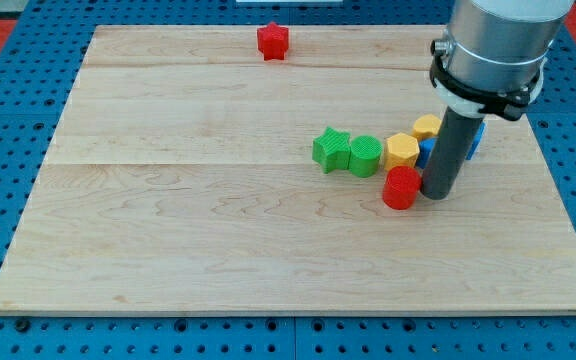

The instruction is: Push the green blocks towards the yellow blocks

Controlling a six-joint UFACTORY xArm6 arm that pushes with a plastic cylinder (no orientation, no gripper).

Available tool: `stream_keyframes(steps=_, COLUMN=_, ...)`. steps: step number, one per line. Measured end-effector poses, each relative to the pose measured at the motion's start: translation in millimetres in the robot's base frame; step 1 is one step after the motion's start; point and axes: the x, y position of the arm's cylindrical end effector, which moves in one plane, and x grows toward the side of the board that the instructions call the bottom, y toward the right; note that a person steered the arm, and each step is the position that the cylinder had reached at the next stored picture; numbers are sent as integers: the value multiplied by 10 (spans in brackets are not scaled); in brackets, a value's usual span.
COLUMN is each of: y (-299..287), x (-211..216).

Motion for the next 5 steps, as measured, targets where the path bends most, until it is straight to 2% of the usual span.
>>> stream_keyframes(steps=1, y=-73, x=267)
stream_keyframes(steps=2, y=-536, x=-482)
stream_keyframes(steps=3, y=-502, x=-51)
stream_keyframes(steps=4, y=-1313, x=-42)
stream_keyframes(steps=5, y=-1581, x=-632)
